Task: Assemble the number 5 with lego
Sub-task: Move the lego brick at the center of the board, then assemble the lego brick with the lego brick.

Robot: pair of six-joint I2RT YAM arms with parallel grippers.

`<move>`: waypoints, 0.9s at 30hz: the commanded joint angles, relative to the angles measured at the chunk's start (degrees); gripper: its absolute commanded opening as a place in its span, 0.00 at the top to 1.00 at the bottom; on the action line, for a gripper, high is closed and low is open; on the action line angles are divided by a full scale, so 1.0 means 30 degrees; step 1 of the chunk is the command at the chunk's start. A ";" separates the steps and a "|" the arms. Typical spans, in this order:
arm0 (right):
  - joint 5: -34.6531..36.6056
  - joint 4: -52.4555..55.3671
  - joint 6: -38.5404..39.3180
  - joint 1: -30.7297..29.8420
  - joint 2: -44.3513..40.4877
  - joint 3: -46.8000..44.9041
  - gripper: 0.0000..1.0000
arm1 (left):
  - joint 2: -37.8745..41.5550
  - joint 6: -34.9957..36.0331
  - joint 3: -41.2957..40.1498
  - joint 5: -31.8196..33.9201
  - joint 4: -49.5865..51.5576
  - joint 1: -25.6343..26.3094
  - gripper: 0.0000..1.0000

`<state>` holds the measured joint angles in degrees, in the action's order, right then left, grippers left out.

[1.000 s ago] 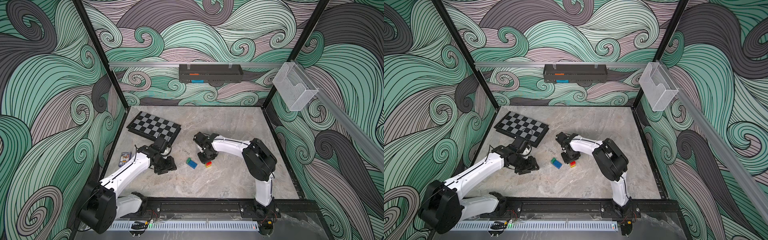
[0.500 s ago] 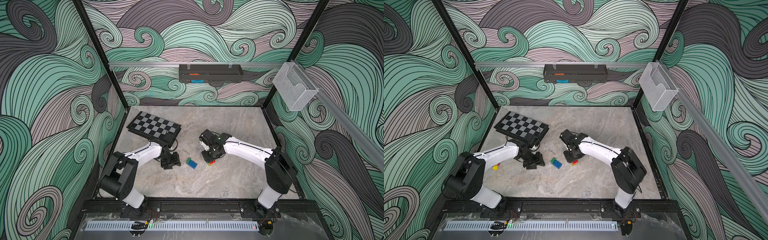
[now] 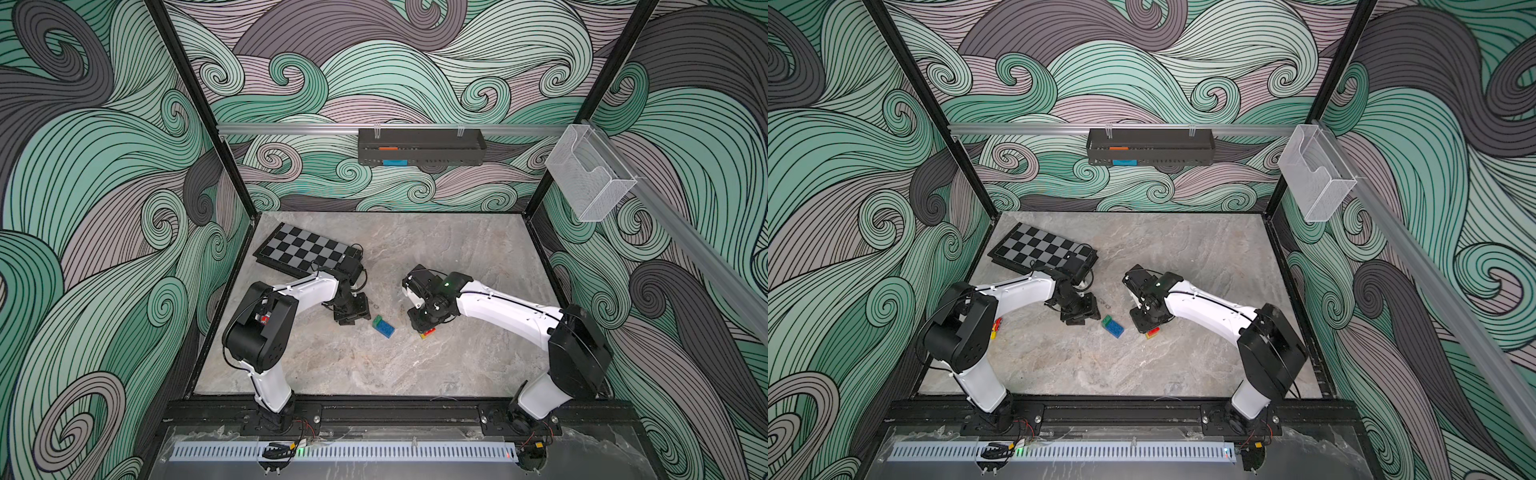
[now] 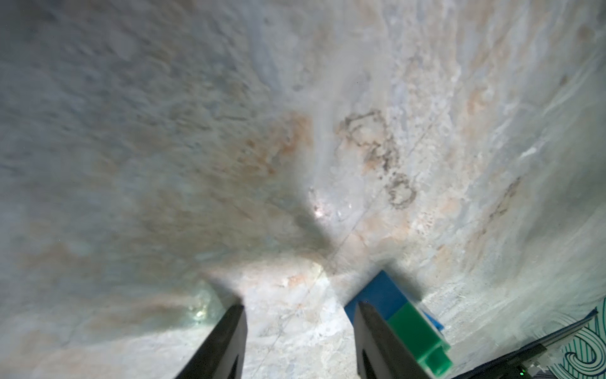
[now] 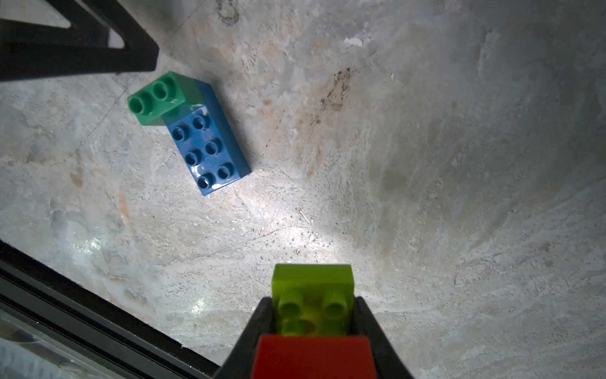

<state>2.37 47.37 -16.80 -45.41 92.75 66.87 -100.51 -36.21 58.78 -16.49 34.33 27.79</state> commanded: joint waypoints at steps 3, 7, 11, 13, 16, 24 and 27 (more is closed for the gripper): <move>-0.1095 -0.0167 0.1280 -0.0069 -0.0338 0.0405 0.76 | -0.0497 -0.0229 -0.0219 0.0150 0.0034 0.1244 0.46; -0.2027 -0.0442 0.2411 -0.0149 -0.0072 0.0756 0.76 | -0.0284 -0.0295 -0.0433 0.0189 0.0028 0.2020 0.46; -0.3226 -0.0672 0.4358 -0.0391 0.0401 0.1437 0.76 | 0.0100 -0.0065 -0.0410 0.0638 0.0472 0.2109 0.46; -0.4096 -0.0651 0.5552 -0.0421 0.0669 0.1735 0.76 | 0.0736 0.0143 -0.0427 0.1153 0.1042 0.2025 0.46; -0.4815 -0.0575 0.7387 -0.0421 0.1007 0.2162 0.76 | 0.2545 0.0174 -0.1056 0.1671 0.1806 0.1514 0.46; -0.5459 0.0604 1.1026 -0.0391 0.2512 0.4115 0.75 | 0.9326 0.0030 -0.3452 0.0941 0.3660 0.0016 0.44; -0.5059 0.1019 1.2198 -0.0472 0.3551 0.4876 0.75 | 1.1021 0.0057 -0.3692 0.0692 0.4374 -0.0279 0.44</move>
<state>-12.23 48.12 14.02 -46.61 101.27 79.61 -70.11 -36.51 48.40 -13.47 43.18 27.70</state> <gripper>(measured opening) 0.352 0.562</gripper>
